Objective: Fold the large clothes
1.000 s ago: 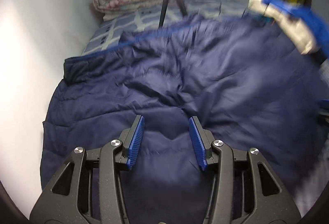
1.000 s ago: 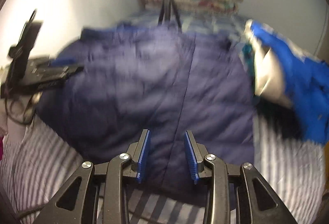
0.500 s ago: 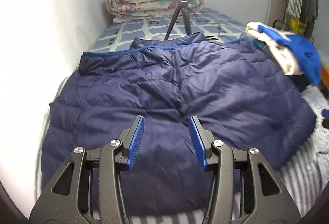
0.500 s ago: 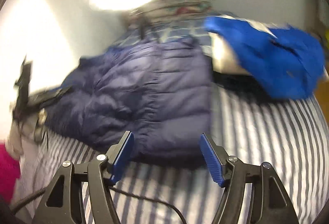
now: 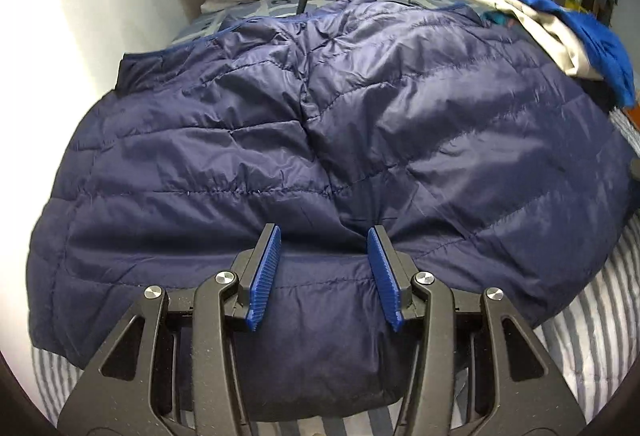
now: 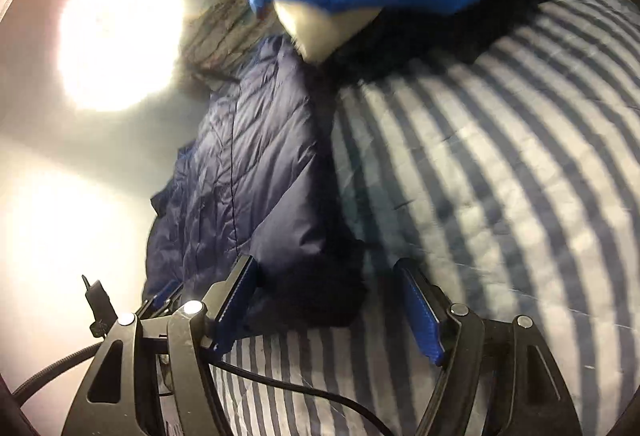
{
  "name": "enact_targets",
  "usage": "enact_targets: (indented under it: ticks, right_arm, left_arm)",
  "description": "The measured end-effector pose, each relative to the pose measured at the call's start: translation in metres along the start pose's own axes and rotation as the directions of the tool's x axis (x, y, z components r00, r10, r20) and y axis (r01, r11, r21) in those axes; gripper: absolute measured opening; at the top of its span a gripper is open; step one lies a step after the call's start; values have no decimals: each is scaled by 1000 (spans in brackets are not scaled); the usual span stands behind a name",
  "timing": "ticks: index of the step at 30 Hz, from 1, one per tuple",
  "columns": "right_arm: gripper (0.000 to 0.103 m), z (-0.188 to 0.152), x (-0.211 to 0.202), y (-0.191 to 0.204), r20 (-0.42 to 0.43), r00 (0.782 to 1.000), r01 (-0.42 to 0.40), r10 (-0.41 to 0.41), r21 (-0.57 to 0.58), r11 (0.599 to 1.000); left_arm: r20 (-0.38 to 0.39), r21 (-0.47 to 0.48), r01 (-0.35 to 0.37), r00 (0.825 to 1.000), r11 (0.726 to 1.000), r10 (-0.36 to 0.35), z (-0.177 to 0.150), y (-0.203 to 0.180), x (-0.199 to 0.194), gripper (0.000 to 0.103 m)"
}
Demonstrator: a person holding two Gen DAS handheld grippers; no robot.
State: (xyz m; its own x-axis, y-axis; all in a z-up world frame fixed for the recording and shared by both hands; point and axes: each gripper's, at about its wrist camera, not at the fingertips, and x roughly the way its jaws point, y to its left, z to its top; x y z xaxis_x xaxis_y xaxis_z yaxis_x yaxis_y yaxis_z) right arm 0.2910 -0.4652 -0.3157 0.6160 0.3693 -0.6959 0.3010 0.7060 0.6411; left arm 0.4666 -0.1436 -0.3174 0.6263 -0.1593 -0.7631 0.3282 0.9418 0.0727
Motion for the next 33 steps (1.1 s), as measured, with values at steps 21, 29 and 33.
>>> enact_targets:
  ticks: [21, 29, 33]
  right_arm:
    - [8, 6, -30, 143, 157, 968, 242, -196, -371, 897]
    - [6, -2, -36, 201, 262, 947, 292, -183, -475, 830]
    - [6, -12, -34, 241, 299, 943, 299, -148, -558, 774]
  left_arm:
    - [217, -248, 303, 943, 920, -252, -71, 28, -320, 61]
    - [257, -303, 300, 940, 905, -226, -124, 12, -336, 61]
    - [260, -356, 291, 944, 888, -205, -132, 26, -339, 61]
